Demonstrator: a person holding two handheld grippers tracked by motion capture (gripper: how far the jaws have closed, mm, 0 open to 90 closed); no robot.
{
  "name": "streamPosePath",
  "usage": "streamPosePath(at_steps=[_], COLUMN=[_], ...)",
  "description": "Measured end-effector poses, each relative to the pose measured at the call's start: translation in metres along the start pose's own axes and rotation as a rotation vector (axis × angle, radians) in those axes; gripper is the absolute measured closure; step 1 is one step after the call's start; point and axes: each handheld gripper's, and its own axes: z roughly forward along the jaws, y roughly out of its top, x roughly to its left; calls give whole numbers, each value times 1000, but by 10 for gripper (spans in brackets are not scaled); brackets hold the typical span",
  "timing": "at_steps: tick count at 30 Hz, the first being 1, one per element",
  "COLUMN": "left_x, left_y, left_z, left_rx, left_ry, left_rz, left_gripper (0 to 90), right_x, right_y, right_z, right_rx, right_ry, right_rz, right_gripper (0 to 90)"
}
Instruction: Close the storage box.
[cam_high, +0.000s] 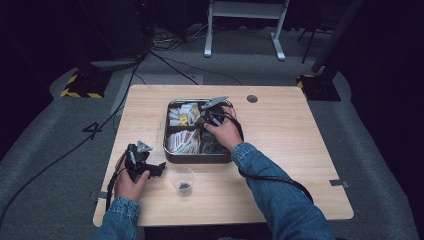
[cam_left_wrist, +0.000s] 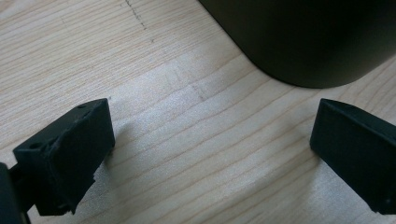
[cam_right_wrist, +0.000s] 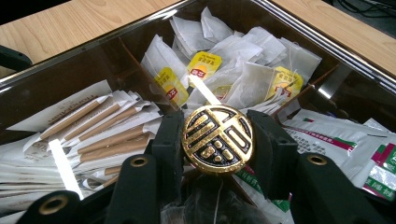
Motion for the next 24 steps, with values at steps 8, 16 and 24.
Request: streamPosePath(at_steps=[8,16,24], left_x=[0,0,0], left_y=[0,0,0], left_z=[0,0,0], left_rx=[2,1,2], left_ry=[1,0,1], left_rz=[2,2,2], left_gripper=[2,2,2], right_x=[-5,-13,-20], right_y=[5,7,-3], right_z=[-17,-58,-103], right_rx=[-55,-126,-186], right_ry=[14,11,12], right_rz=[32,46,53], right_gripper=[454,426,420])
